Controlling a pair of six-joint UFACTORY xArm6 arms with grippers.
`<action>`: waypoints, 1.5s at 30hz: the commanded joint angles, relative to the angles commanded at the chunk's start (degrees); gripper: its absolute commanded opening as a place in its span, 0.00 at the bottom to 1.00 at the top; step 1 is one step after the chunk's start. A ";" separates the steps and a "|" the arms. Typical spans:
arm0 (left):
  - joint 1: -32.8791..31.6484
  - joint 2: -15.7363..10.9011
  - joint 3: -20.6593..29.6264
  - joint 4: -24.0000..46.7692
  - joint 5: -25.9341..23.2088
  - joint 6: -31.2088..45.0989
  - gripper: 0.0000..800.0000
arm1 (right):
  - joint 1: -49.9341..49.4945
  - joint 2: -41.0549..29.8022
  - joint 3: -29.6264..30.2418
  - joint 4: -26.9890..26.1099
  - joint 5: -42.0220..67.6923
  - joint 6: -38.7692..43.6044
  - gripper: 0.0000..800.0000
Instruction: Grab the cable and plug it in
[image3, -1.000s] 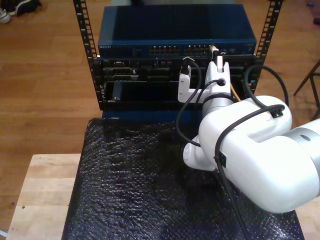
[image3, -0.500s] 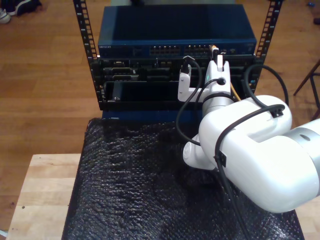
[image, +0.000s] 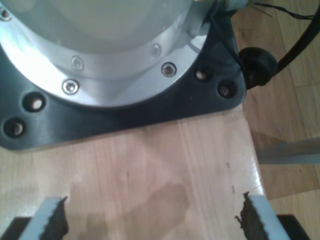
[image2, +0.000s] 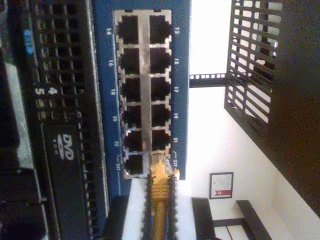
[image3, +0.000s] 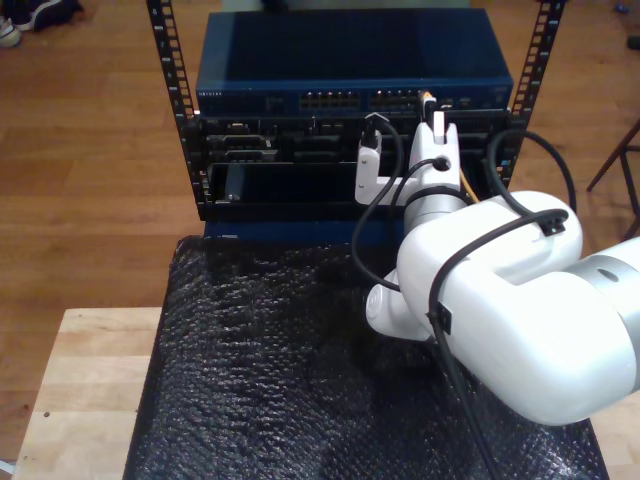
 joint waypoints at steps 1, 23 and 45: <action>0.00 -0.09 0.00 0.00 0.00 0.00 1.00 | 0.00 0.00 -0.09 -0.09 0.00 0.00 0.00; 0.00 0.00 0.00 0.00 0.00 0.00 1.00 | -0.09 -0.09 -1.41 0.00 -0.09 0.09 0.00; 0.00 0.00 0.00 0.00 0.00 0.00 1.00 | -0.70 -0.26 -0.79 -0.35 0.00 0.62 0.23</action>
